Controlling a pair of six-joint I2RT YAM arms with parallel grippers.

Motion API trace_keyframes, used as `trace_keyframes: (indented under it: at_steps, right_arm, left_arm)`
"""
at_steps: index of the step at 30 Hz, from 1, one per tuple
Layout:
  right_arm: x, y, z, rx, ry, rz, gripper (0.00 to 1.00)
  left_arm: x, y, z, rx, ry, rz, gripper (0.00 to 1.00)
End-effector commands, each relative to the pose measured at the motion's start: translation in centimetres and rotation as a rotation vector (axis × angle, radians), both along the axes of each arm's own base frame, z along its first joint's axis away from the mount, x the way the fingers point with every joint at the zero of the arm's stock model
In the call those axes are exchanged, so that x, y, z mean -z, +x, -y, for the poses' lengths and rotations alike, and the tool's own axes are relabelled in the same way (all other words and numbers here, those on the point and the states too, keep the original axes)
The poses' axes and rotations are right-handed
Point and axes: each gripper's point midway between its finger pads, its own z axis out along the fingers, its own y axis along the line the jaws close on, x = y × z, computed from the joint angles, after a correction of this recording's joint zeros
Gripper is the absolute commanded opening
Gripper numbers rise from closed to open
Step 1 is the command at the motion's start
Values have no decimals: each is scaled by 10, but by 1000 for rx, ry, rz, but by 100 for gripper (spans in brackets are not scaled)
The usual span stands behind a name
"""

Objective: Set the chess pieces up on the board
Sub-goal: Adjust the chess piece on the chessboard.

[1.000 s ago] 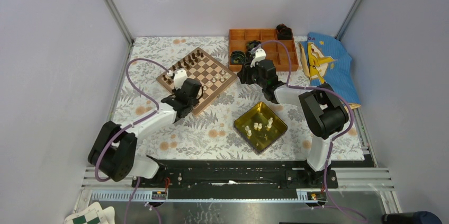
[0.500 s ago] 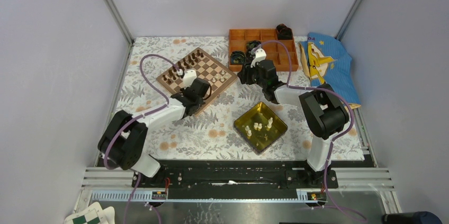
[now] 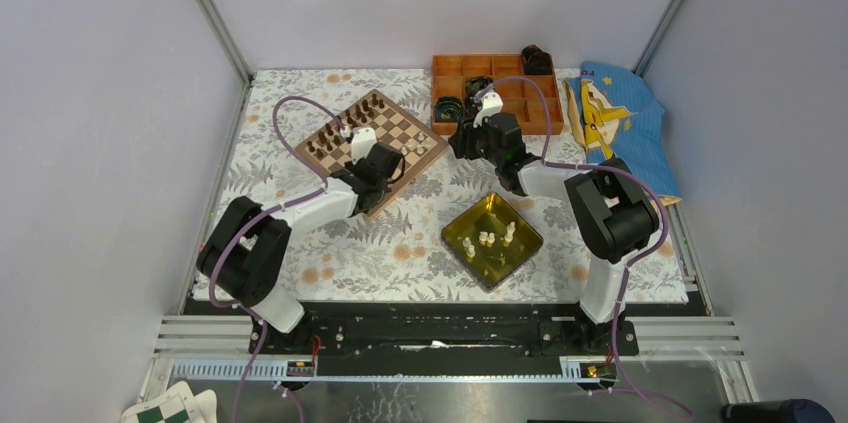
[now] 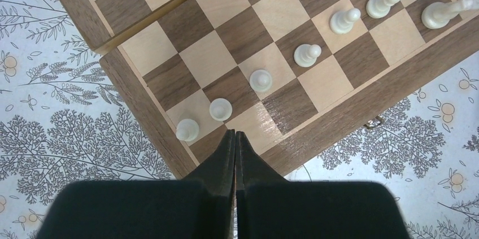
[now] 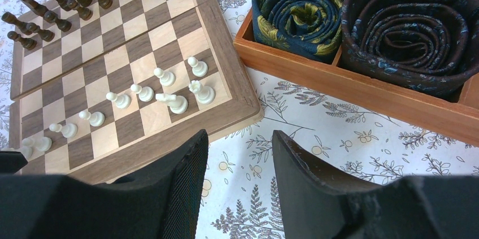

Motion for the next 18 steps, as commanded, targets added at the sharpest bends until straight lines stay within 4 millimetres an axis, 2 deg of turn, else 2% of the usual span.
trace_keyframes:
  at_steps: [1,18]
  right_arm:
    - [-34,12,-1,9,45,86,53]
    - [-31,12,-1,7,42,79,53]
  left_arm:
    - [-9,13,-8,-36,11,46,0]
    - [2,16,-19,-53,-3,30,0]
